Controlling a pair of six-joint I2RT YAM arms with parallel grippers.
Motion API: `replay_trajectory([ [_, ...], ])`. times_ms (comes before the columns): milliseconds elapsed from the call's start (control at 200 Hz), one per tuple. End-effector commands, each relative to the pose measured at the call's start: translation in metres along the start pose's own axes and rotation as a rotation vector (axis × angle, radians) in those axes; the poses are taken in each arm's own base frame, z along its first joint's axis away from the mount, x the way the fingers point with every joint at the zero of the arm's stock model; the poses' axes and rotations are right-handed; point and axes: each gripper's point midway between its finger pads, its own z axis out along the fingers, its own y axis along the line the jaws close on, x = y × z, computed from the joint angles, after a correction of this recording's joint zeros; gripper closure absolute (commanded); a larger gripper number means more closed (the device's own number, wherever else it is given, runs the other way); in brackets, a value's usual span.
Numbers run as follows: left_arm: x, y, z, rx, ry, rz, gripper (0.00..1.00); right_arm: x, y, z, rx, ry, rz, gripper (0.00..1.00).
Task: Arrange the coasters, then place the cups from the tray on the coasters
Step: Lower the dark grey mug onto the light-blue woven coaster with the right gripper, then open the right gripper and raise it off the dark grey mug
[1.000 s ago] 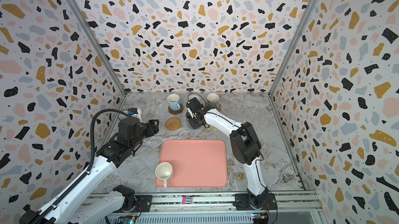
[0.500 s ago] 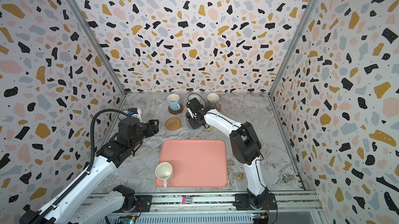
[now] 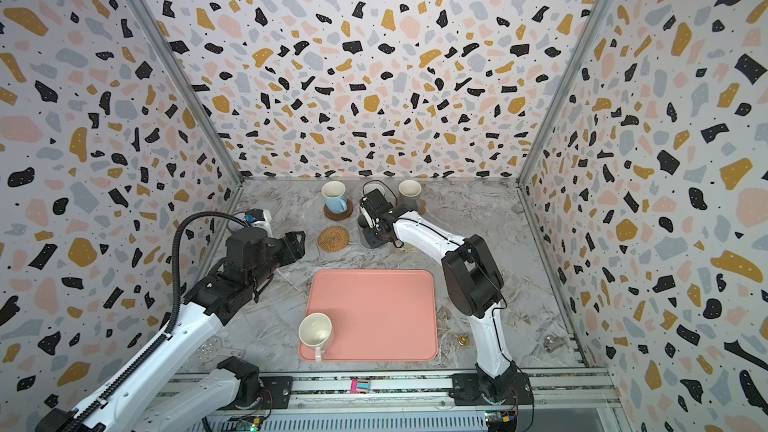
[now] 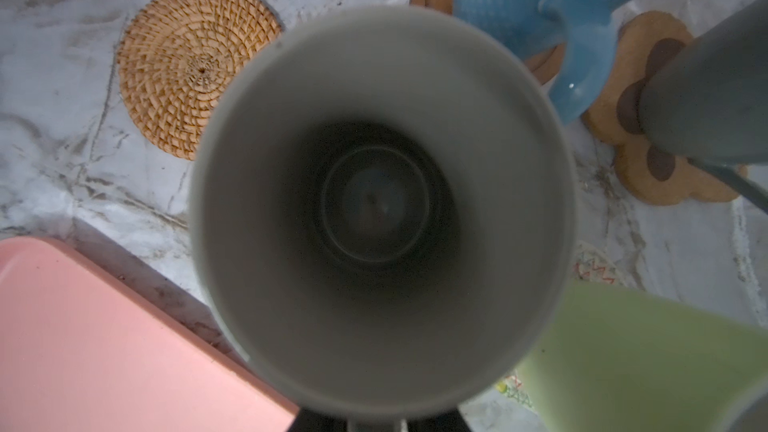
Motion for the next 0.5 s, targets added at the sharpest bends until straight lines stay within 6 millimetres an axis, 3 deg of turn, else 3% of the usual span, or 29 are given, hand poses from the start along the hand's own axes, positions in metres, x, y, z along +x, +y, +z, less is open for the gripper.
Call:
replay_trajectory([
  [0,-0.001,0.004,-0.002,-0.008,-0.01,0.003,0.24,-0.017,-0.004,-0.023,0.005,-0.07,0.019,0.68],
  [225,0.0,0.004,-0.005,-0.007,-0.007,0.002,0.24,-0.018,-0.004,-0.034,0.005,-0.078,0.024,0.54],
  [496,0.001,0.002,-0.005,-0.005,0.014,0.007,0.24,-0.026,-0.005,-0.069,0.0,-0.133,0.037,0.45],
])
